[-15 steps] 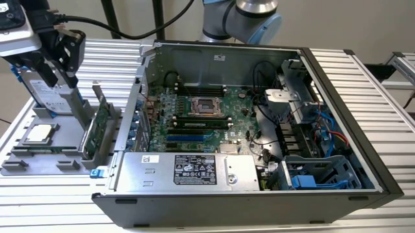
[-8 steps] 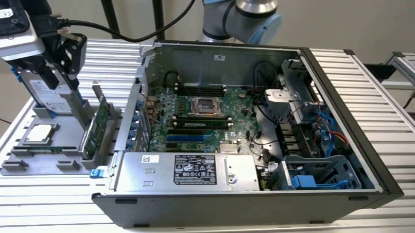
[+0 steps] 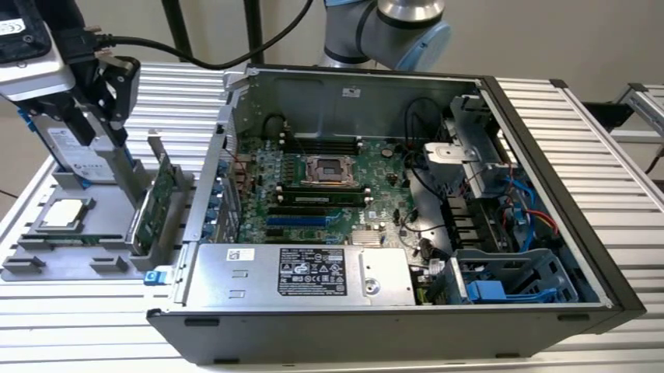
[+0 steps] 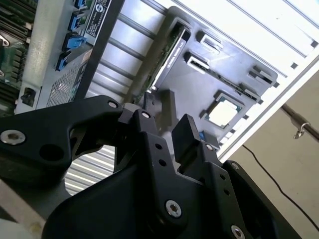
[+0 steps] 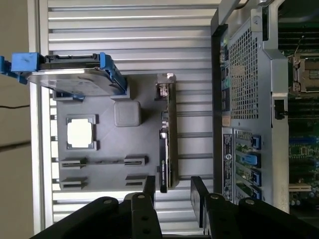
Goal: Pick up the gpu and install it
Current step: 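Reach for the gpu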
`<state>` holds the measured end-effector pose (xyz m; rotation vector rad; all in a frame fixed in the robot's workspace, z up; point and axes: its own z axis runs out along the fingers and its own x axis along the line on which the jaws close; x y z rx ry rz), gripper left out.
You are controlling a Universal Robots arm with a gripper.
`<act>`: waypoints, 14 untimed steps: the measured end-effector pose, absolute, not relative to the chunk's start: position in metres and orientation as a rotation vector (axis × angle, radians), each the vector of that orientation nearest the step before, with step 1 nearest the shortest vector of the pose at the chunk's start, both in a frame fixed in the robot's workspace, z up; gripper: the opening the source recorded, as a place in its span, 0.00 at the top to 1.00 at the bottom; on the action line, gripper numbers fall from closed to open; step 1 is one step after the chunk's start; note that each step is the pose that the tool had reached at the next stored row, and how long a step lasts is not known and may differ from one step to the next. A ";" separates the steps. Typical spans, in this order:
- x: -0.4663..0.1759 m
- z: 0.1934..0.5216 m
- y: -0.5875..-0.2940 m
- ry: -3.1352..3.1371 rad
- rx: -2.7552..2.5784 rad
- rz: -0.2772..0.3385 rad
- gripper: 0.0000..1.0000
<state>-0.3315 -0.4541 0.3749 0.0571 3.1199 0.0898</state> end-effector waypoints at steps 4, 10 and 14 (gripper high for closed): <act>-0.332 0.374 -0.454 3.120 0.056 0.090 0.00; -0.332 0.372 -0.454 3.120 0.056 0.090 0.00; -0.331 0.369 -0.454 3.120 0.056 0.090 0.00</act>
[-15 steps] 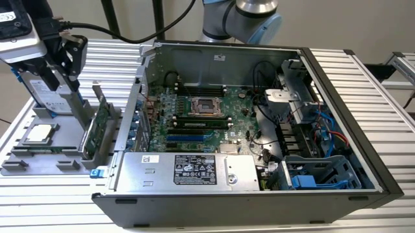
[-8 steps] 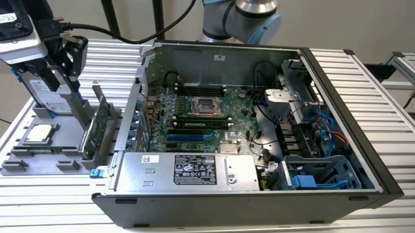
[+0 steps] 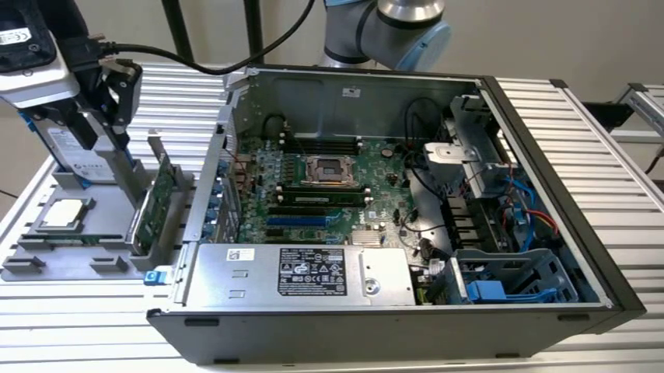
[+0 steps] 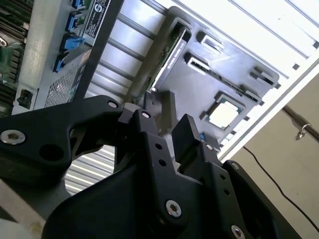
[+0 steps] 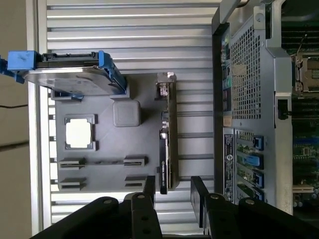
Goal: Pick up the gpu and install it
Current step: 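Reach for the gpu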
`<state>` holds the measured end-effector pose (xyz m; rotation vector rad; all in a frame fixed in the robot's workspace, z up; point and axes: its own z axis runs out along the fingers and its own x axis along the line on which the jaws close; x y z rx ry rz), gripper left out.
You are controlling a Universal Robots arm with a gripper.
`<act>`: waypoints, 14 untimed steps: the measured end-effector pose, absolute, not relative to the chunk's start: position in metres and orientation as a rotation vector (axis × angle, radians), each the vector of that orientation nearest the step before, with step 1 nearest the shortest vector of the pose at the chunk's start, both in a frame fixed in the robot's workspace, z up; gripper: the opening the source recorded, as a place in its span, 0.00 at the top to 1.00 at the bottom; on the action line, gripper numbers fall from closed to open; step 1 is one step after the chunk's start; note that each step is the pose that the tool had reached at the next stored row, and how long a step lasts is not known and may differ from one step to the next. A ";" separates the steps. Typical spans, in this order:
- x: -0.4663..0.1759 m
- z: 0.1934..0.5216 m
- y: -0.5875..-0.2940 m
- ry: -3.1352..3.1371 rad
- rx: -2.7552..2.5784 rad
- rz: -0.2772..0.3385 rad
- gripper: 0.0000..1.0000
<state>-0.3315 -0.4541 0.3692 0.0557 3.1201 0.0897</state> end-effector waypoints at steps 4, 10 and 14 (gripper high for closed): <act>-0.331 0.366 -0.454 3.120 0.056 0.090 0.00; -0.331 0.362 -0.454 3.120 0.056 0.090 0.00; -0.331 0.359 -0.454 3.120 0.056 0.090 0.00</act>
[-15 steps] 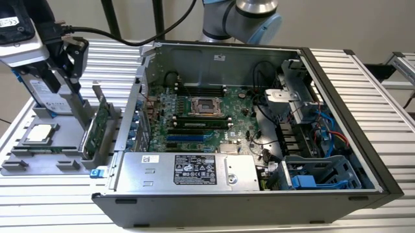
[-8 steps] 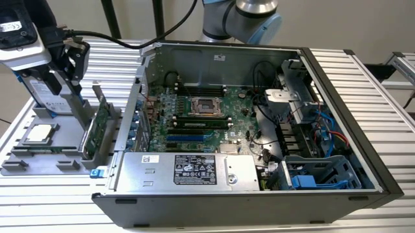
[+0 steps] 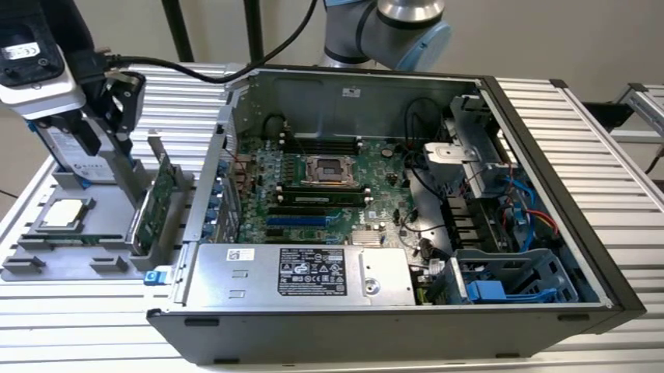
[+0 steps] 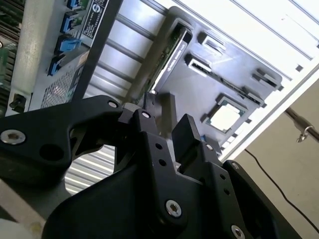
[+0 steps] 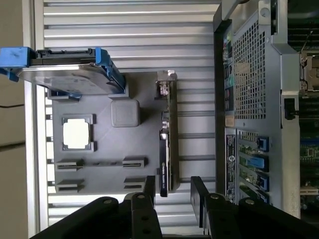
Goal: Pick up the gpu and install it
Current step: 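Reach for the gpu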
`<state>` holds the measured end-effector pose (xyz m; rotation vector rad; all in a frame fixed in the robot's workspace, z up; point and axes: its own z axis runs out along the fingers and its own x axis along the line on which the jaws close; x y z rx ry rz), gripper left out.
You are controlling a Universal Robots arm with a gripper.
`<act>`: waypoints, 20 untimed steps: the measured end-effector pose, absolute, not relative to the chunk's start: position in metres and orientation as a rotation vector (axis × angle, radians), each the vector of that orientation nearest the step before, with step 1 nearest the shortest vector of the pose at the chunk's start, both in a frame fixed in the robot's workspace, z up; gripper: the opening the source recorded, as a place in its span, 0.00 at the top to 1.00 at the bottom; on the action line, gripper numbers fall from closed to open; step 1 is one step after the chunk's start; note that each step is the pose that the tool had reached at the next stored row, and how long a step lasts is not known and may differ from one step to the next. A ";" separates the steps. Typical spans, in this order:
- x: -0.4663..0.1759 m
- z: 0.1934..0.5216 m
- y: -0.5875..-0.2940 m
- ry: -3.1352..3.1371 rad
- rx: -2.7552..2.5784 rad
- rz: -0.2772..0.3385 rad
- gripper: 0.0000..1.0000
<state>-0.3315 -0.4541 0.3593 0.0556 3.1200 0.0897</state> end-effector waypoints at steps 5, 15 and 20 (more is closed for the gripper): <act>-0.331 0.356 -0.454 3.120 0.056 0.090 0.00; -0.331 0.348 -0.454 3.120 0.056 0.090 0.00; -0.331 0.345 -0.454 3.120 0.056 0.090 0.00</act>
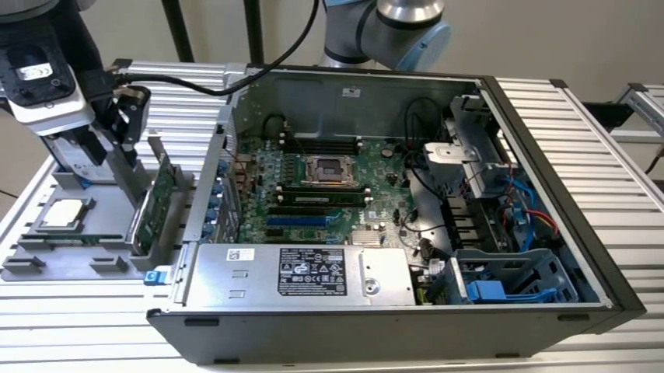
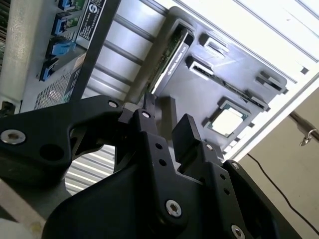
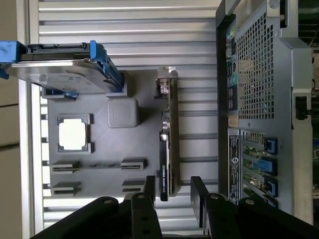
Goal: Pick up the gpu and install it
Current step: 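Reach for the gpu, then pick up the gpu and move the gpu toward the slot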
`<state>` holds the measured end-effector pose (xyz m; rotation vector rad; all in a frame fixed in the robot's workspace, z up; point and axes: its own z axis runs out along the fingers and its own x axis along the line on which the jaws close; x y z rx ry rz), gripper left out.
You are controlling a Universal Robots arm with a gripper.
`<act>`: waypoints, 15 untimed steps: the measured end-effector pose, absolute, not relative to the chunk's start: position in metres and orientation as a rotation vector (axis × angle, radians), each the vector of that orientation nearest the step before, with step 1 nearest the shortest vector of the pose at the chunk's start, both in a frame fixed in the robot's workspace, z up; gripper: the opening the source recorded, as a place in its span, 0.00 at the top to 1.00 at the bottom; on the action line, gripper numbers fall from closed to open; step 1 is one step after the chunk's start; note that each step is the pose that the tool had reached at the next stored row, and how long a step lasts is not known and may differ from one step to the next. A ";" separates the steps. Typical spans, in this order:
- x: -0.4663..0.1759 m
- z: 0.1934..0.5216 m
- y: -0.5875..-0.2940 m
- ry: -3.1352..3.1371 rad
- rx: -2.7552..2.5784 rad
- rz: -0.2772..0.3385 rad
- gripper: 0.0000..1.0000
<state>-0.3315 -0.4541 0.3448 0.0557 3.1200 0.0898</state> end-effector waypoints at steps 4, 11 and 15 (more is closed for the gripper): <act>-0.331 0.342 -0.454 3.120 0.056 0.090 0.00; -0.331 0.337 -0.454 3.120 0.056 0.090 0.00; -0.331 0.334 -0.454 3.120 0.056 0.090 0.00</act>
